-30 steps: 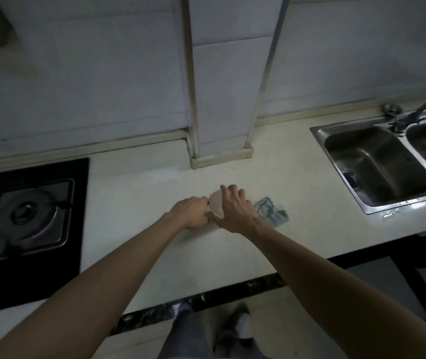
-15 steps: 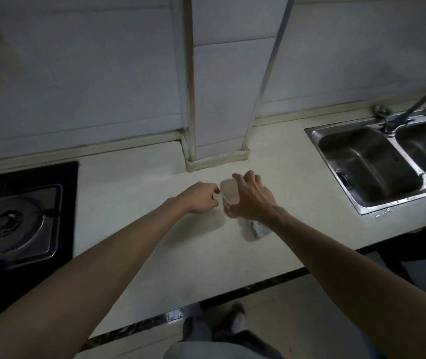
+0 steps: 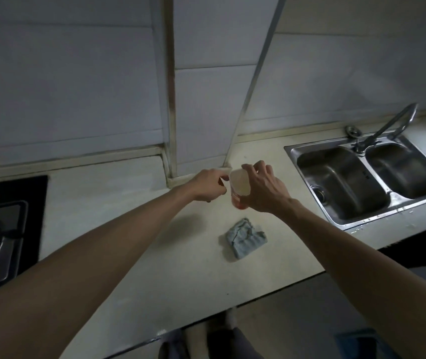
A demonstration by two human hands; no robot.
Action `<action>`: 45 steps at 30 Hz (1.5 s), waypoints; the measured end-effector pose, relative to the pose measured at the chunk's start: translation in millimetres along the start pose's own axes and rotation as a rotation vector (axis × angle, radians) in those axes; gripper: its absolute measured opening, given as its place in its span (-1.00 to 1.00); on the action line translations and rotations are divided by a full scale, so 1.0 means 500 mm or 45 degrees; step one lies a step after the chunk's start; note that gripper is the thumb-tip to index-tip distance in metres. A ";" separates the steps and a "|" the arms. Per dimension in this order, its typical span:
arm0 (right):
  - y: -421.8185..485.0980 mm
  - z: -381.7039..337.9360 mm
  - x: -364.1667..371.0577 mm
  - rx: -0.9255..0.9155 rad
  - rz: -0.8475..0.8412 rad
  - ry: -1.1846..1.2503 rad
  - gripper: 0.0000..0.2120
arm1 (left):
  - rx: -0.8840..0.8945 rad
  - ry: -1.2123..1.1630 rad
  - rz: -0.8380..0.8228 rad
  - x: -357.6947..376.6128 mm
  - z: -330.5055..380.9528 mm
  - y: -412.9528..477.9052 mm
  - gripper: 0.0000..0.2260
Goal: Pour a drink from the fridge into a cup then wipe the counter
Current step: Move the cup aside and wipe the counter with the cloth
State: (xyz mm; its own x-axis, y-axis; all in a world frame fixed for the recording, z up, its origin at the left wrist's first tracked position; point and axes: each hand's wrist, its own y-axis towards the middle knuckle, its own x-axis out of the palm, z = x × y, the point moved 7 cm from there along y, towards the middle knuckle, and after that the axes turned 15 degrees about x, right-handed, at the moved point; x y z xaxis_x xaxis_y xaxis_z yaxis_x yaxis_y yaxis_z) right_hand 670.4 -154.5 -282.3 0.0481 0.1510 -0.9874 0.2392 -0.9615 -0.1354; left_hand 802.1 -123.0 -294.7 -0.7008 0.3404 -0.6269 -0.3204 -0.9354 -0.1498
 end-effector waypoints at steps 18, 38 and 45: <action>0.335 0.165 0.047 -0.179 -0.062 0.170 -0.12 | -0.437 -0.601 0.543 0.076 -0.046 0.303 -0.57; 0.555 0.155 0.120 -0.340 -0.100 0.448 -0.08 | -0.499 -0.833 1.034 0.084 -0.111 0.440 -0.74; 0.515 0.178 0.106 -0.281 -0.149 0.533 -0.11 | -0.554 -0.594 1.008 0.093 -0.060 0.394 -0.71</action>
State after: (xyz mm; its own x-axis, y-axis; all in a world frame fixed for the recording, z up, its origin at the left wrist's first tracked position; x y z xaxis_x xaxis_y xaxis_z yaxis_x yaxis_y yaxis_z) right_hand 648.2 -414.6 -376.9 0.3833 0.3783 -0.8426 0.4641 -0.8676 -0.1784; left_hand 725.6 -294.4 -376.0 -0.8198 -0.4752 -0.3195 0.5379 -0.8304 -0.1449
